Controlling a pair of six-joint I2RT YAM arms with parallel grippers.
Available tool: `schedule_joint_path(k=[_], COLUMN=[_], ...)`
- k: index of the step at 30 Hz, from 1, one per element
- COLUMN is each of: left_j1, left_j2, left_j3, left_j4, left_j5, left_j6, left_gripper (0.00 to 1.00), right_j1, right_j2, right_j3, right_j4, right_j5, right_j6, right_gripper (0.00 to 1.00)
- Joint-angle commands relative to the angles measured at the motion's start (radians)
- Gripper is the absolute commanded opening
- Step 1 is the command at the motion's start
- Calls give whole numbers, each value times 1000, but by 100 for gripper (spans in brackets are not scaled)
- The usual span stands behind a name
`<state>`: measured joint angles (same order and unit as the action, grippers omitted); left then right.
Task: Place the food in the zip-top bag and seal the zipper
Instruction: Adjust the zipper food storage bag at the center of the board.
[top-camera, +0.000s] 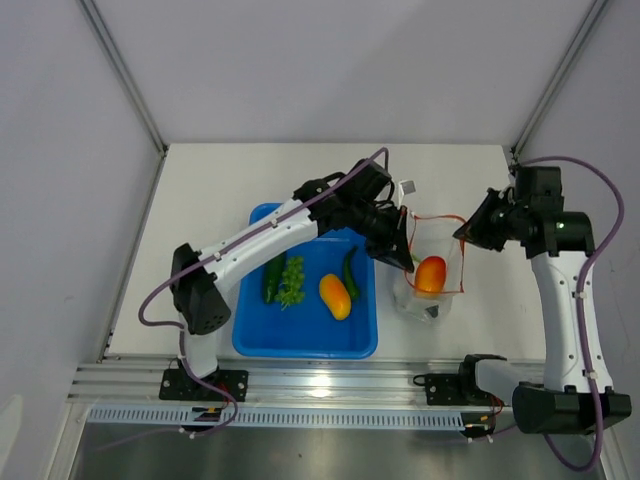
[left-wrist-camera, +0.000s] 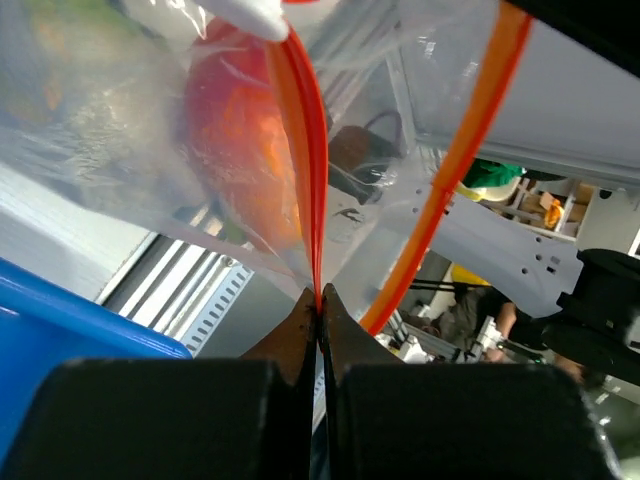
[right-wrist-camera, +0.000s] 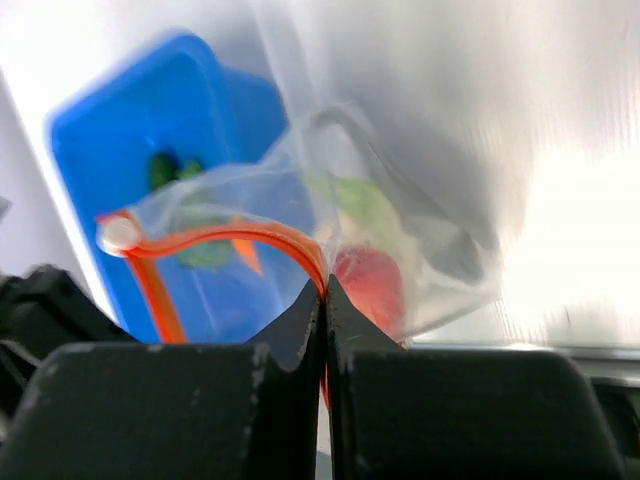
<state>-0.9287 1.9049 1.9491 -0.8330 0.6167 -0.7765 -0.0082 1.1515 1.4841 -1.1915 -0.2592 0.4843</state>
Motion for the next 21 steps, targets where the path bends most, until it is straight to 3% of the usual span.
schedule_joint_path(k=[1,3,6,13,18,21], left_j1=[19,24,22,22,22,27], left_j2=[14,37,48,20,-9,5], left_j3=[-151,-157,-127,184,148,16], left_j4=[80,57,34,-32,17,51], left_j5=[46,25,14,5,31,40], left_j6=[-41,-14,-4,-26,-66,-66], left_gripper=[0,1,0,1,1,1], right_j1=[5,2,5,5,36,37], right_j2=[-4,2,19,-26,-27,-24], right_j3=[-200,-363,-429,-194,-18,-118], right_j4=[93,142,171,41,-17,23], right_j5=[-35,-84,-91,0,32,28], right_j6=[3,17,11,0,2,-6], right_gripper=[0,0,0,0,0,0])
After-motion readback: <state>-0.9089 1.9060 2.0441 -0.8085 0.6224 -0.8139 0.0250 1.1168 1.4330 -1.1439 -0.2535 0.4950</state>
